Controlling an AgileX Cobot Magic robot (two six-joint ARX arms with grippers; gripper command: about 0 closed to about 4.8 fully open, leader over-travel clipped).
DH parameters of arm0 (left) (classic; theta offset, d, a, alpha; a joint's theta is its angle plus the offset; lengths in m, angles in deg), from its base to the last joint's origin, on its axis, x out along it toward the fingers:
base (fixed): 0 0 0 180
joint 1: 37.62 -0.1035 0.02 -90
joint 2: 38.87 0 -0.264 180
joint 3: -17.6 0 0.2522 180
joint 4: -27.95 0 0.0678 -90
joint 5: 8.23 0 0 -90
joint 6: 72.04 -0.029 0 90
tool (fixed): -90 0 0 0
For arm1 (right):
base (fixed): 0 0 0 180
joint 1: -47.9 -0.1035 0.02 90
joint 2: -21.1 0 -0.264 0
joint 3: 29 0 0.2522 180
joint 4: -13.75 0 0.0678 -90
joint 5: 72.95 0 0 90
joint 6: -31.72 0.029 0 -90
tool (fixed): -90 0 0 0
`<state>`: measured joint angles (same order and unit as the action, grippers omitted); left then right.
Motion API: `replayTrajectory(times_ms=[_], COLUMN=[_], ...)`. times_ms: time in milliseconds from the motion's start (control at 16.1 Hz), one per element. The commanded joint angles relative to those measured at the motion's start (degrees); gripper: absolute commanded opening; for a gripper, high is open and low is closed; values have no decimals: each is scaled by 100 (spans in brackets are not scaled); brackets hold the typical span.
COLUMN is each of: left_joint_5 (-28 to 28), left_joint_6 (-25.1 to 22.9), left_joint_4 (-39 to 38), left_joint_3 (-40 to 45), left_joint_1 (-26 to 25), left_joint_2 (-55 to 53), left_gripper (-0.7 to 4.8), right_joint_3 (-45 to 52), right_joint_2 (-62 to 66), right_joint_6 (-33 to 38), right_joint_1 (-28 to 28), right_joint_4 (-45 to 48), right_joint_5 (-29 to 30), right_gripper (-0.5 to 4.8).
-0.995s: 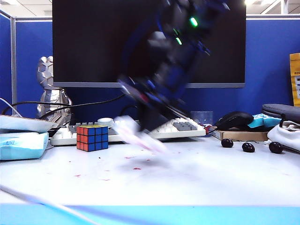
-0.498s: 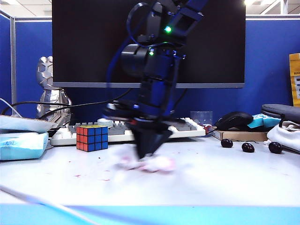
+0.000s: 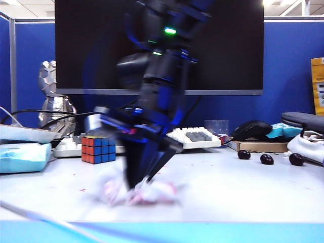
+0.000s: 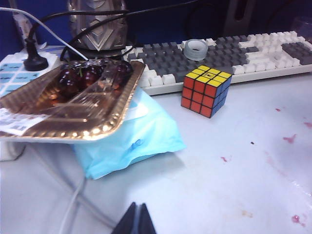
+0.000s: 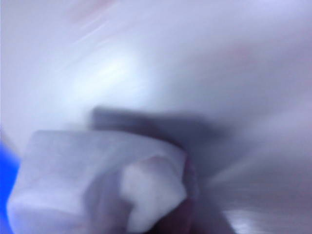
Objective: Use the wet wipes on the table to wipe the cherry juice off the table, then put the wipes back on the table.
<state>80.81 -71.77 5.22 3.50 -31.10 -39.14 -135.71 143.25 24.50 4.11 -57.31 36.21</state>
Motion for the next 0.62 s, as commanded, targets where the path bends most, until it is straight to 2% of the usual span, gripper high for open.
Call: replayTrajectory(times_ms=[62,187,249,311,436,622], left_joint_5=[-35,-33,-35,-33,-33,-33], left_joint_6=[20,20,22,20,20,22], left_joint_4=[-59,-59,-59,-59,-59,-59], left_joint_3=[4,4,4,4,4,4], left_joint_1=[-13,-13,-13,-13,-13,-13], left_joint_2=[17,17,17,17,17,17], left_gripper=[-2,-2,-2,-2,-2,-2], right_joint_3=[52,52,52,52,-57,-479], right_joint_2=[81,81,81,81,83,273], right_joint_6=[-140,164,299,361,422,422], right_joint_1=[-131,42,201,310,398,118], right_joint_4=[-122,332,754,1141,1886,1827], right_joint_5=[-466,-1912,-2061,-2031,-1578,-778], right_gripper=[-6,-6,-6,-6,-6,-6])
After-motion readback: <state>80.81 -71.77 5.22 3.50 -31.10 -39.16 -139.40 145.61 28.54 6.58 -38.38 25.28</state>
